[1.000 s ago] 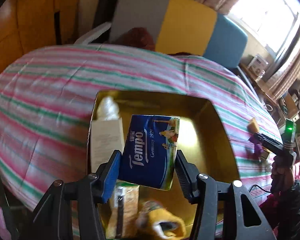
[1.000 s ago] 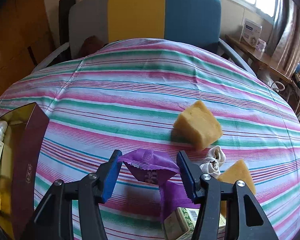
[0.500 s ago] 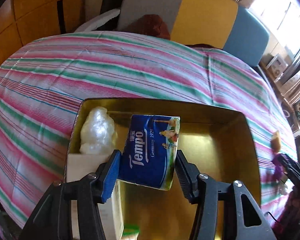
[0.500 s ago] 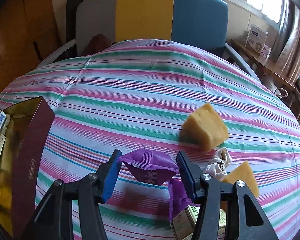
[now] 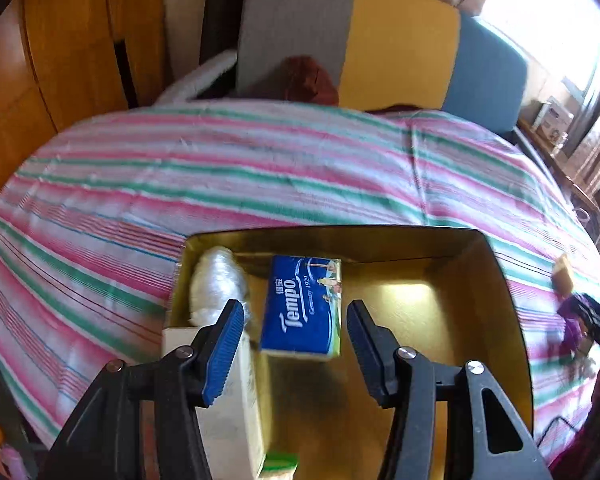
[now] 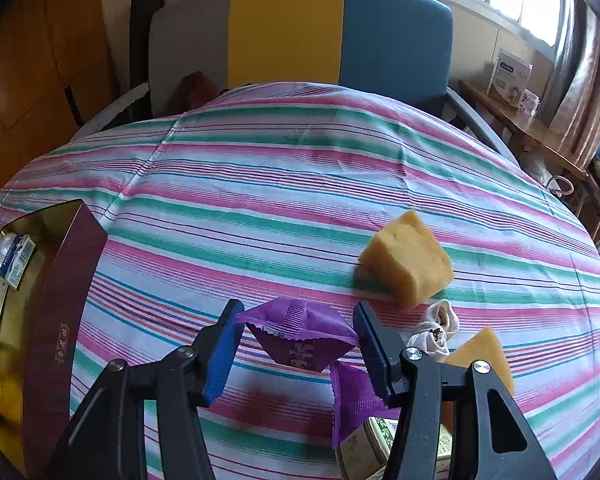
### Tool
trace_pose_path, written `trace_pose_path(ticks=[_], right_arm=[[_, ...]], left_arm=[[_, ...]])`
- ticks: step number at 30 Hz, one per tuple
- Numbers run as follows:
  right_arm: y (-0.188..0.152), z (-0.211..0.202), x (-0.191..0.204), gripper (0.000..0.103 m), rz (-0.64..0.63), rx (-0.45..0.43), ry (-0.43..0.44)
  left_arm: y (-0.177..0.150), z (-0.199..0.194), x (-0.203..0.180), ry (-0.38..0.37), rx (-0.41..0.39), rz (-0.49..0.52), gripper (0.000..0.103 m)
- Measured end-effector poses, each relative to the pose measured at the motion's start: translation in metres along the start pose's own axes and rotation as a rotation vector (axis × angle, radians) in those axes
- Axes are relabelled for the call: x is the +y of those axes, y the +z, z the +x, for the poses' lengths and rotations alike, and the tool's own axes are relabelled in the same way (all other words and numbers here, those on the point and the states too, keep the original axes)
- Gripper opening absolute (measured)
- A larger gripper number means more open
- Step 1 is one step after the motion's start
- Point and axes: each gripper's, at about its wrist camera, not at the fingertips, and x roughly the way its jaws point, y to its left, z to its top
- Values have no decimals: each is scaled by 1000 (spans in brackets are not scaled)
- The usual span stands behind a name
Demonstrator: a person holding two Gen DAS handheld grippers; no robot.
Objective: Organize objects
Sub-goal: 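Lower the tissue pack into the gold tray and open the left gripper while the right carries the purple packet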
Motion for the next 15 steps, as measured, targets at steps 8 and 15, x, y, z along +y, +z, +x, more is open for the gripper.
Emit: trace_pose_path(ticks=[8,15], right_arm=[[1,-5,-5,57,51,0,9],[5,-27,11,57,54,-30,40]], left_arm=[[-32,-59,10,36,-111,46,55],[-58,-77,14,52,-135,51,55]])
